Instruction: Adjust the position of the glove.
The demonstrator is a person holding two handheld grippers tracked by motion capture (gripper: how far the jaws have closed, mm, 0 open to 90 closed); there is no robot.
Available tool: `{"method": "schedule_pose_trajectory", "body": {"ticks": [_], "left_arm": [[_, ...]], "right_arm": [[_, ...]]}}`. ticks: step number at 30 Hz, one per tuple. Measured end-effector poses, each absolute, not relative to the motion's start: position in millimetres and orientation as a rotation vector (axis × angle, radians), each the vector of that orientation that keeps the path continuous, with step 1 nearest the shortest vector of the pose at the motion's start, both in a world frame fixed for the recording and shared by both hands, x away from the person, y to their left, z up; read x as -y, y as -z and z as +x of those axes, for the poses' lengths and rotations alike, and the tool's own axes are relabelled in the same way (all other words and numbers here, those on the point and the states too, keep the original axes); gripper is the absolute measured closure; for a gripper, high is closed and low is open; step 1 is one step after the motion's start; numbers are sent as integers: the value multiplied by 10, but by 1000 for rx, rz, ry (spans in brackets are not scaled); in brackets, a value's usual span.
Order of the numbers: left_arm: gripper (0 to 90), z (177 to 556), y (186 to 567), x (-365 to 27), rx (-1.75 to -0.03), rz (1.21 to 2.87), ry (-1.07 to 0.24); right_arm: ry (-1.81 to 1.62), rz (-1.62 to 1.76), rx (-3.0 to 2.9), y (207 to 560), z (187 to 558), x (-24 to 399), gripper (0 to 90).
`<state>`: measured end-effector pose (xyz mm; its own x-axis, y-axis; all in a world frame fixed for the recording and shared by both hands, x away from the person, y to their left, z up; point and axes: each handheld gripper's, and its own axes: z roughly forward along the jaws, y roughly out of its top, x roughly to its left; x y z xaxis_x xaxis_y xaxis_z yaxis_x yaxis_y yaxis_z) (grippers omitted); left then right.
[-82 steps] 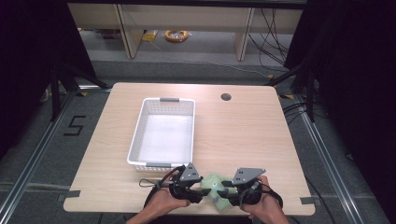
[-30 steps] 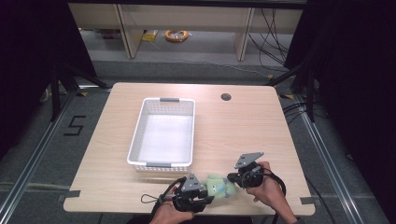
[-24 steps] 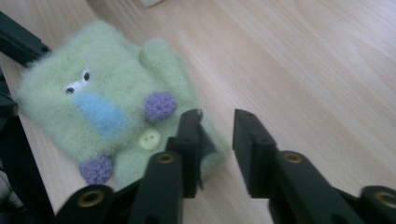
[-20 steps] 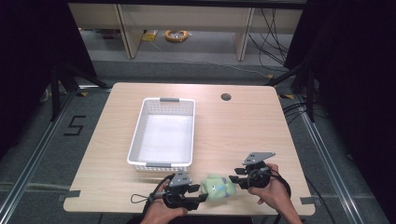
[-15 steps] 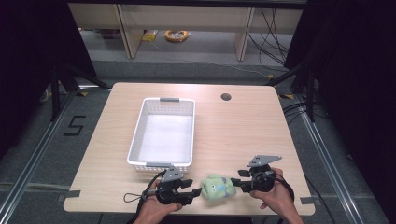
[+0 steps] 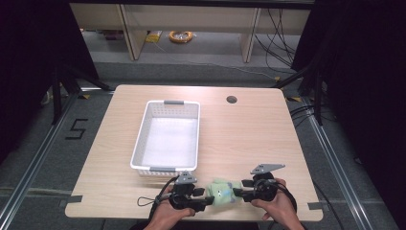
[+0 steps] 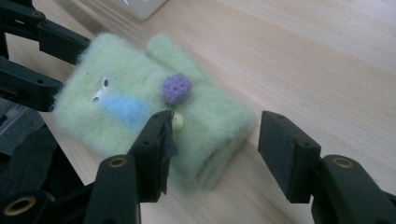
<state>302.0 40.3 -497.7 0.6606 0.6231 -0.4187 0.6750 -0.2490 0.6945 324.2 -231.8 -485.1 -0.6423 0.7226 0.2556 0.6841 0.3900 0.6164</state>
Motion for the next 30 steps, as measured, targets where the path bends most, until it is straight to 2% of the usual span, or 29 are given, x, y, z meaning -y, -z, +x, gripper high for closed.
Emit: {"method": "schedule_pose_trajectory", "body": {"ticks": [5, 8, 14, 15, 19, 26, 30], "left_arm": [[480, 3091, 5029, -342, -1055, 1953, 106], [476, 3147, 5075, -337, -1078, 1934, 176], [503, 3179, 5112, -296, -1073, 1940, 199], [511, 3193, 5131, -302, -1058, 1936, 237], [556, 3204, 5129, -303, -1036, 1945, 255], [670, 3219, 5139, -308, -1012, 1947, 245], [720, 3219, 5134, -325, -992, 1956, 233]], "right_arm": [[-1086, 1363, -2598, 4925, 3278, 2342, 459], [-1137, 1380, -2574, 4974, 3275, 2345, 464], [-1136, 1381, -2596, 4999, 3272, 2348, 484], [-1136, 1378, -2602, 5005, 3276, 2347, 486], [-1167, 1387, -2619, 5019, 3279, 2345, 505], [-1222, 1436, -2613, 5045, 3285, 2361, 569], [-1258, 1440, -2640, 5047, 3284, 2370, 658]]}}
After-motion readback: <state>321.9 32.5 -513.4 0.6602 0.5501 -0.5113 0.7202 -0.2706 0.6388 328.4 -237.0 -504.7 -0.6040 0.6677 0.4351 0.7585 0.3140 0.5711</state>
